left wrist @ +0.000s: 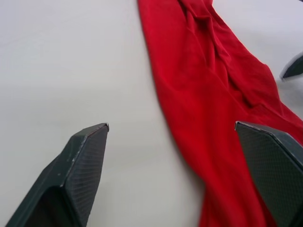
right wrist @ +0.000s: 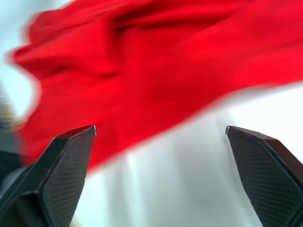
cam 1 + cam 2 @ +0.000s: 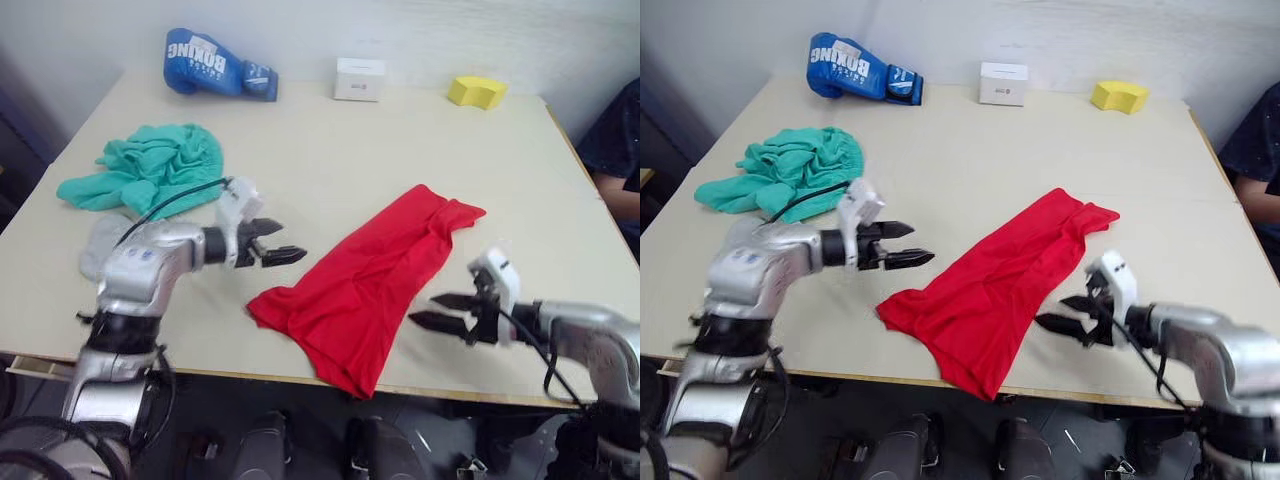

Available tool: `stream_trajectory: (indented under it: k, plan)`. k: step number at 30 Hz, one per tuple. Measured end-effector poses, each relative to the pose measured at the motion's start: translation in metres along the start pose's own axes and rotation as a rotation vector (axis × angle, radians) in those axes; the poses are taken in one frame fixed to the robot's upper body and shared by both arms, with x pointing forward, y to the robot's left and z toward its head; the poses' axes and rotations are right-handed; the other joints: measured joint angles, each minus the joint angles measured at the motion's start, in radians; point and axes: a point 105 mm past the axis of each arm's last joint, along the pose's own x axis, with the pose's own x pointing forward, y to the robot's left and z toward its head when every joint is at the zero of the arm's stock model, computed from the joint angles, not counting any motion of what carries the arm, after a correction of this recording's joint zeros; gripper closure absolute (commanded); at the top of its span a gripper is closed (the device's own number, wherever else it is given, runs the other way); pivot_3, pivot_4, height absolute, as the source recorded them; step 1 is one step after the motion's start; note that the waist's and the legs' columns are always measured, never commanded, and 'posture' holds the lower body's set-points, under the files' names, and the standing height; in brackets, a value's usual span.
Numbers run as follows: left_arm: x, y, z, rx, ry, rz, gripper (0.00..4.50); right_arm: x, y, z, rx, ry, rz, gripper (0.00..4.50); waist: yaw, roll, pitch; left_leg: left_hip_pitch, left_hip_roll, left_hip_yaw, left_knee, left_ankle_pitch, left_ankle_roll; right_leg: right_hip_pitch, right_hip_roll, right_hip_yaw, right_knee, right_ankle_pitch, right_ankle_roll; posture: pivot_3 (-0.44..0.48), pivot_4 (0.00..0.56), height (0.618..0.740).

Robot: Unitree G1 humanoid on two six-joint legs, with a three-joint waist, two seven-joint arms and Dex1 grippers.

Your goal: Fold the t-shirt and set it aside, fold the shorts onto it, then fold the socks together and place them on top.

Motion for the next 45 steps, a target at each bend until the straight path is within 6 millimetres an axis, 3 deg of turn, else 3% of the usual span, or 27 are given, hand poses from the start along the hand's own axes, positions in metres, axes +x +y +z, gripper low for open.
stream_trajectory:
  k: [2,6,12,13,16,20,27,33,37,42,45]
  plan:
    - [0.026,0.005,0.005,0.037,0.006,-0.042,0.12,0.01,0.018,-0.011,0.046,-0.002,0.029,0.0,0.0,0.0,0.0,-0.001,0.0,0.001,0.001,0.0,0.005,-0.001,0.0,0.001,-0.001,0.0,0.0,0.0,0.15,0.74]
    - [0.066,0.02,0.002,0.074,0.05,-0.005,0.12,0.017,0.031,-0.021,0.03,0.012,-0.006,0.0,-0.008,0.0,0.0,-0.001,0.0,0.004,0.001,-0.003,0.007,-0.002,0.0,0.002,-0.003,0.001,0.001,0.0,0.15,0.74]
    - [0.092,0.025,-0.013,0.107,0.115,0.06,0.12,0.034,0.038,-0.016,0.015,-0.019,-0.051,0.0,-0.028,-0.002,0.0,-0.001,0.001,0.005,0.002,-0.003,0.007,-0.002,0.001,0.002,-0.001,0.0,0.002,0.0,0.15,0.74]
    - [0.094,0.025,-0.013,0.111,0.123,0.065,0.3,0.036,0.038,-0.015,0.02,-0.029,-0.063,0.0,-0.028,-0.002,-0.001,0.0,0.001,0.005,0.002,-0.002,0.007,-0.002,0.001,0.002,0.001,0.001,0.002,0.0,0.15,0.74]
    - [0.104,0.016,-0.014,0.063,0.09,0.042,0.99,0.038,0.038,-0.018,0.002,-0.014,-0.094,0.62,-0.028,-0.003,-0.001,0.001,0.001,0.004,0.003,-0.001,0.008,-0.001,0.001,0.002,0.0,0.001,0.003,0.0,0.15,0.74]
    - [0.112,0.008,-0.014,0.037,0.073,0.018,2.31,0.04,0.037,-0.02,-0.015,-0.003,-0.126,2.07,-0.027,-0.003,-0.001,0.0,0.0,0.004,0.002,-0.002,0.007,-0.001,0.001,0.002,-0.002,0.001,0.003,0.0,0.15,0.74]
    - [0.114,0.012,-0.017,0.07,0.088,0.062,4.44,0.045,0.033,-0.022,-0.013,0.003,-0.124,4.44,-0.029,-0.003,-0.001,0.0,0.0,0.004,0.002,-0.002,0.008,-0.001,0.001,0.003,-0.001,0.001,0.003,0.0,0.15,0.74]
    - [0.111,0.017,-0.02,-0.005,0.018,0.104,4.48,0.046,0.027,-0.017,-0.041,0.014,-0.092,4.48,-0.032,-0.003,-0.001,0.001,0.0,0.005,0.003,-0.002,0.008,-0.001,0.001,0.003,0.0,0.001,0.003,0.0,0.15,0.74]
    - [0.102,0.032,-0.023,-0.093,-0.085,0.207,4.48,0.045,0.01,-0.001,-0.031,-0.022,-0.111,4.48,-0.035,-0.003,-0.001,0.001,0.0,0.005,0.003,-0.002,0.008,-0.002,0.001,0.004,0.001,0.002,0.004,0.0,0.15,0.74]
    - [0.065,0.072,-0.026,-0.059,-0.116,0.446,4.48,0.046,-0.012,0.022,-0.096,-0.051,-0.148,4.48,-0.044,-0.003,-0.001,0.001,0.0,0.006,0.002,-0.001,0.007,-0.002,0.001,0.003,0.002,0.002,0.004,0.0,0.15,0.74]
    - [0.051,0.084,-0.029,-0.062,-0.135,0.538,4.48,0.057,-0.017,0.035,-0.151,-0.058,-0.124,4.48,-0.042,-0.003,-0.001,0.0,0.0,0.006,0.002,-0.001,0.007,-0.002,0.001,0.003,0.001,0.002,0.004,0.0,0.15,0.74]
